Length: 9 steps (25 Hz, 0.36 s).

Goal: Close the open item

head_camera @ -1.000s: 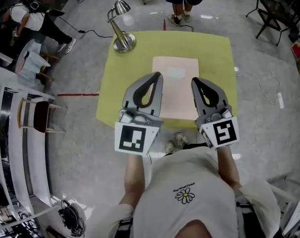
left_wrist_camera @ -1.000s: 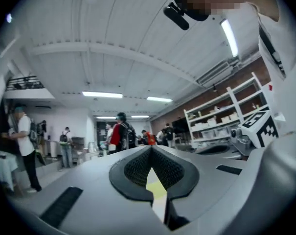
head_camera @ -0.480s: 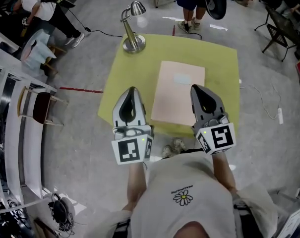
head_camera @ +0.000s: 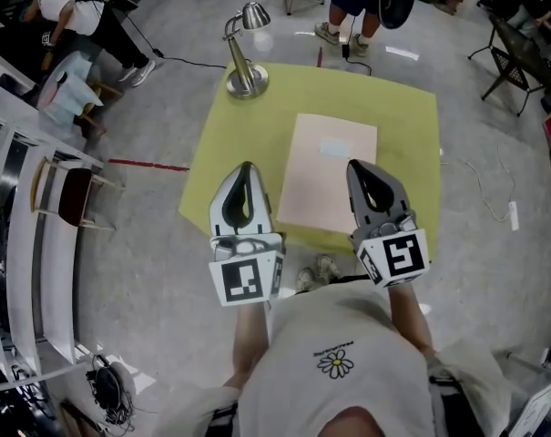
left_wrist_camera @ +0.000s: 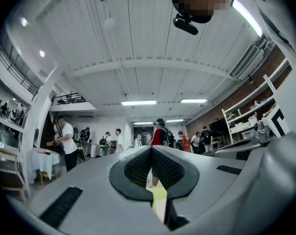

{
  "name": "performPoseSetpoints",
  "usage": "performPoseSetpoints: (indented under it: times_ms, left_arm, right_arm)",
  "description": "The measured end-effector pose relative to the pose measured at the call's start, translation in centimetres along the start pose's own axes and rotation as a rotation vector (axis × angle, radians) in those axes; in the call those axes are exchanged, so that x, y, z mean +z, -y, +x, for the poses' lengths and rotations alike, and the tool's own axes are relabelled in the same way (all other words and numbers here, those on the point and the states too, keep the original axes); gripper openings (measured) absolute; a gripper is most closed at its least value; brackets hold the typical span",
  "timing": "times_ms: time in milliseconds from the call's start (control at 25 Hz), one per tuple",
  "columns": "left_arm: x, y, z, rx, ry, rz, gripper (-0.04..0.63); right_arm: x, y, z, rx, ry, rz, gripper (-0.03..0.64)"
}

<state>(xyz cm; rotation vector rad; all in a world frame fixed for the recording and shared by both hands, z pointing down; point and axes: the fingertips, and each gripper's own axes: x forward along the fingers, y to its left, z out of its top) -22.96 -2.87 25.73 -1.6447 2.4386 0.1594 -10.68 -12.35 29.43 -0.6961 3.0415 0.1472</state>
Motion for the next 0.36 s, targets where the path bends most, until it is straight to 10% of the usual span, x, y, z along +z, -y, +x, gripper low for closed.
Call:
performPoseSetpoints:
  times_ms: [360]
  left_arm:
    - [-0.61,-0.23,0.18,0.004,-0.033,0.031,0.014]
  right_arm:
    - [-0.05,0.12,0.09,0.006,-0.006,-0.003,0.012]
